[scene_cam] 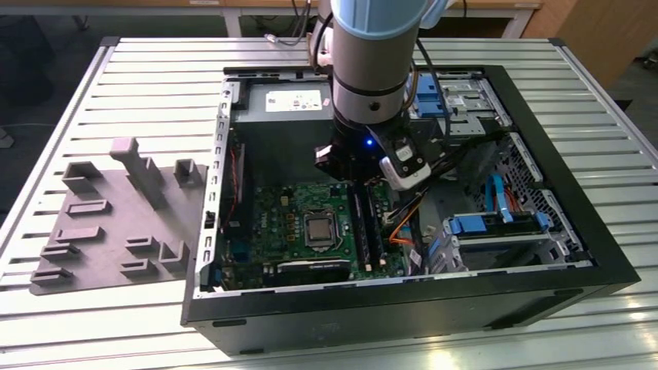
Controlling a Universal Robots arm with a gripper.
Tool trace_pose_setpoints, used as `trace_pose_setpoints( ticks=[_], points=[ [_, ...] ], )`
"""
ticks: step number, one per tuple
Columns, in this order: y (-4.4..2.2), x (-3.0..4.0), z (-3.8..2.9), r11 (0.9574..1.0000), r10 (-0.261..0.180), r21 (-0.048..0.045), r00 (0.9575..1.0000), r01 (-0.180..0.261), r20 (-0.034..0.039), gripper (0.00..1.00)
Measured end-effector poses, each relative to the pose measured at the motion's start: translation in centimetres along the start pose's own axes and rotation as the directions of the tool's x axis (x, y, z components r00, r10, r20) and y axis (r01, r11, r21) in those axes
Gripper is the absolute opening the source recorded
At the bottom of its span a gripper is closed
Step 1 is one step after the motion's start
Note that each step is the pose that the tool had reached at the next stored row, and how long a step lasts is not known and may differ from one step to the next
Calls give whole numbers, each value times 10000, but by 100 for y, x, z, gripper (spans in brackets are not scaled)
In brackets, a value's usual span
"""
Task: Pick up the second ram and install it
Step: 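Press down the second ram until it locks into place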
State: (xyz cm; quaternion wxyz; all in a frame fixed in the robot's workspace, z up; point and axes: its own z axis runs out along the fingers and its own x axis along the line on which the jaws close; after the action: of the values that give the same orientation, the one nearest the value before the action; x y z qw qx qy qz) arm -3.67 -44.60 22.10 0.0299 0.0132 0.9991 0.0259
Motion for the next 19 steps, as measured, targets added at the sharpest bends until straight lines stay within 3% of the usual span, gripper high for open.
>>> trace_pose_setpoints(
  ticks=[19],
  points=[
    [-1,1,26,10000,0,-1,10000,0,0,11]
  ],
)
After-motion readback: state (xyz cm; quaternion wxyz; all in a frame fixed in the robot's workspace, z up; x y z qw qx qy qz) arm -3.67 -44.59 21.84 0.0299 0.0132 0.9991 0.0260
